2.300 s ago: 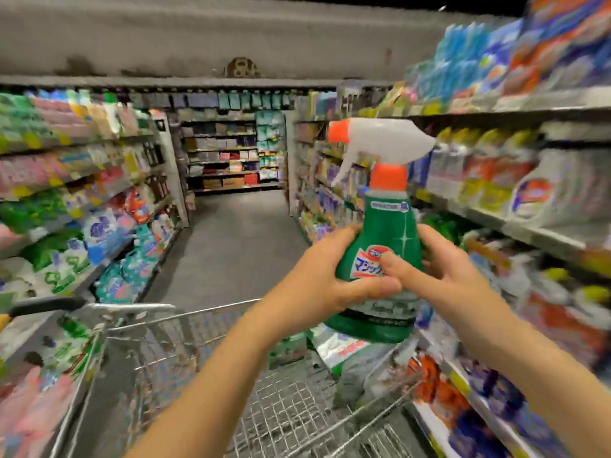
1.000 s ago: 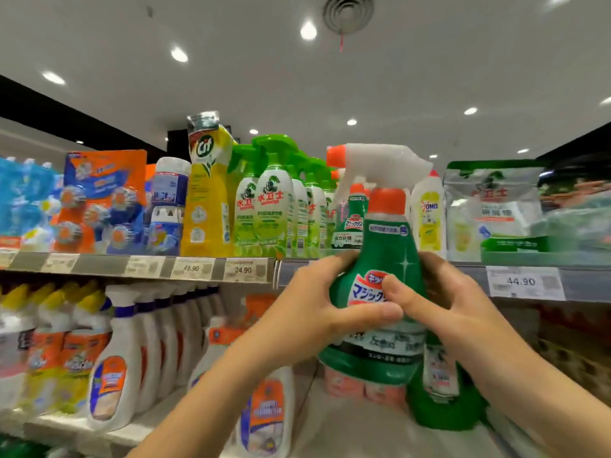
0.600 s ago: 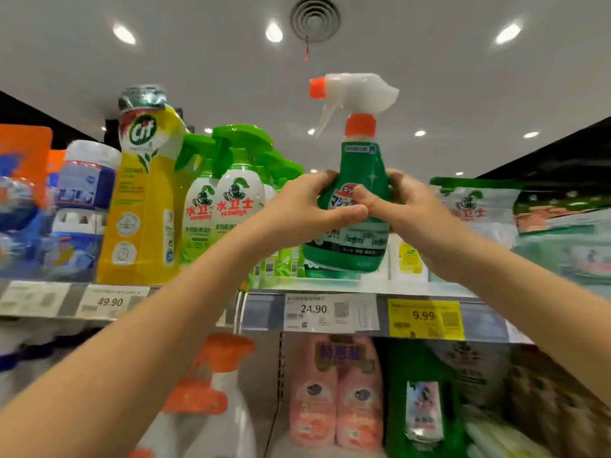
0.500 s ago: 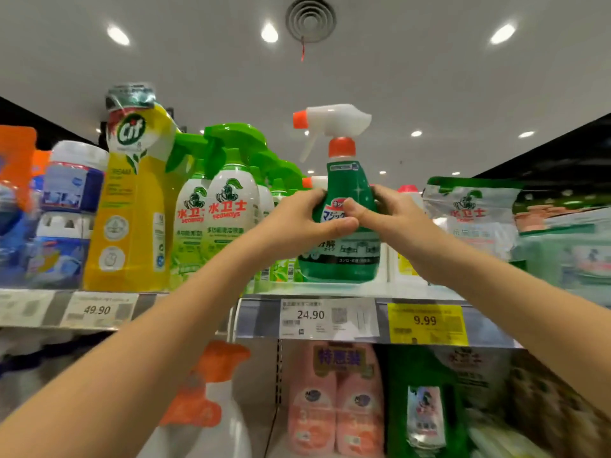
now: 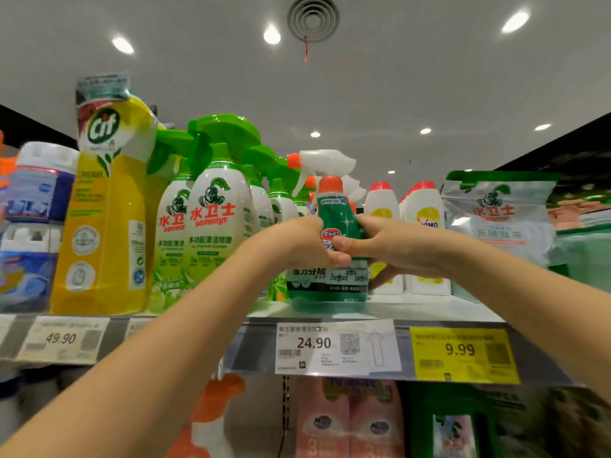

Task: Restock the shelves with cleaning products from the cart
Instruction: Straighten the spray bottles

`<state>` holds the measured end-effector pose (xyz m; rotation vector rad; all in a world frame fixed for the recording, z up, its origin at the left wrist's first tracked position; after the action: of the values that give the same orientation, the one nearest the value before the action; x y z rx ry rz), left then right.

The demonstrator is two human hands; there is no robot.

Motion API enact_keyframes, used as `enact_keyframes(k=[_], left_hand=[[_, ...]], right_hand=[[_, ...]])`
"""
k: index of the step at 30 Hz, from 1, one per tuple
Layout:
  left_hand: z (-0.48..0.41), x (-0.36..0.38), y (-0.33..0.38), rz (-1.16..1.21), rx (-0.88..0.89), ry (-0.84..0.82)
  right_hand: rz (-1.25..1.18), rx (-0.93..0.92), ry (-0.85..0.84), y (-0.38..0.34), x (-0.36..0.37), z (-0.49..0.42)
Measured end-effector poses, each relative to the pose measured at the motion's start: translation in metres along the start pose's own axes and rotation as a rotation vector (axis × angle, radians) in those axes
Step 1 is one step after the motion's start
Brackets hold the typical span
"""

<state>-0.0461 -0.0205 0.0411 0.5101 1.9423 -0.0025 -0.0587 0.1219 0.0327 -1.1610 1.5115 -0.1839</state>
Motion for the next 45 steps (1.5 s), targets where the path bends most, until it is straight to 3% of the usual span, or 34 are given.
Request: enact_keyframes(k=[12,21,26,30,33,38,41,45], left_hand=[[-0.026,0.011,0.003,-0.229,-0.069,-0.015],[-0.019,0.014,0.005,-0.169,-0.087,0.032],[-0.008,0.018,0.006,-0.179,-0.092,0.082],[0.023,0.014,0.007,0.138,0.013,0.346],[0.060,0.008,0.003,0.432,0.143,0.524],[0.123,0.025,-0.005,0.657,0.226,0.466],[0.147,0.037,-0.014,0.772,0.218,0.436],[0.176,0.048,-0.029,0.800,0.181,0.453]], right_hand=[[0.390,0.312,0.007,-0.004,-0.004,-0.026],[0.358,0.284,0.099,0.002,0.005,-0.024],[0.358,0.102,0.314,0.004,0.014,-0.008],[0.285,-0.179,0.516,-0.011,0.010,0.029],[0.212,-0.349,0.558,-0.017,0.017,0.069],[0.019,-0.367,0.484,-0.001,0.049,0.121],[-0.099,-0.395,0.531,0.010,0.071,0.136],[-0.208,-0.441,0.519,0.016,0.100,0.147]])
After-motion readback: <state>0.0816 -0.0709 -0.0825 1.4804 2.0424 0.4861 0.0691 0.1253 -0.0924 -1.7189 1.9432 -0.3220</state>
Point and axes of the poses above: each hand's wrist, its own z-axis away from the middle knuckle, its own x-axis out of the palm, y = z × x, the point moved 2 cm from there along -z, towards the middle knuckle, and after that the axes turned 1 degree about x, right-handed, at the moved point
